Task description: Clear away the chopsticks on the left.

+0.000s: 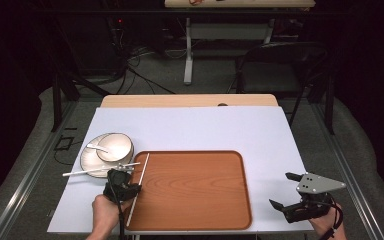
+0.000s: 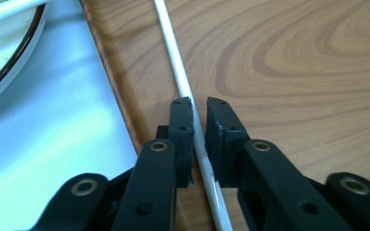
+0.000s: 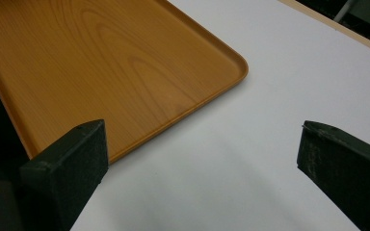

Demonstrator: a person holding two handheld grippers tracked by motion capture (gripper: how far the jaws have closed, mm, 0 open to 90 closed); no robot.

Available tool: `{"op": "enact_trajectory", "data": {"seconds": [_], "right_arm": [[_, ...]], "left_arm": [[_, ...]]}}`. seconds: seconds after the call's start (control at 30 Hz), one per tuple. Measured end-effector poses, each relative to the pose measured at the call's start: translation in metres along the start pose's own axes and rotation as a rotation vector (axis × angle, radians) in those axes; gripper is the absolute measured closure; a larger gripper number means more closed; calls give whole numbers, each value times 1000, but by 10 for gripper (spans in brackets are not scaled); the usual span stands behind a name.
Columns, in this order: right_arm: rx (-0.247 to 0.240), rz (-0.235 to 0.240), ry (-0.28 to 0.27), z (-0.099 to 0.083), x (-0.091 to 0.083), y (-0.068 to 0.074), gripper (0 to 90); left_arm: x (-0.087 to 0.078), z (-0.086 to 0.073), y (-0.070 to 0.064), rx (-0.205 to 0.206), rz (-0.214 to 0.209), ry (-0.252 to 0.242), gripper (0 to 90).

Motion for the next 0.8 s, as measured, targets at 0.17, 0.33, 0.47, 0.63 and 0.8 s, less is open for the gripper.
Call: {"op": "enact_trajectory", "data": {"seconds": [0.17, 0.33, 0.47, 0.63, 0.8], "right_arm": [[-4, -4, 0, 1, 0, 0, 33], [1, -3, 0, 0, 0, 0, 33], [6, -6, 8, 0, 2, -2, 32], [3, -5, 10, -1, 2, -2, 31], [4, -8, 14, -2, 3, -2, 31]], "left_arm": [[-8, 2, 0, 35, -50, -58, 503], [-20, 4, 4, 97, -57, -92, 346], [-28, 3, 11, 143, -81, -98, 270], [-43, 2, 18, 243, -124, -88, 191], [-55, -1, 29, 261, -115, -93, 144]]}}
Point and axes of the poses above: each handheld gripper's, and its own axes: x roughly forward along the jaws, z roughly out of its top, y roughly to its left, the point moved 6 cm from there along x, roughly forward along the jaws, and after that the axes turned 13 degrees about x, right-handed, at the moved point
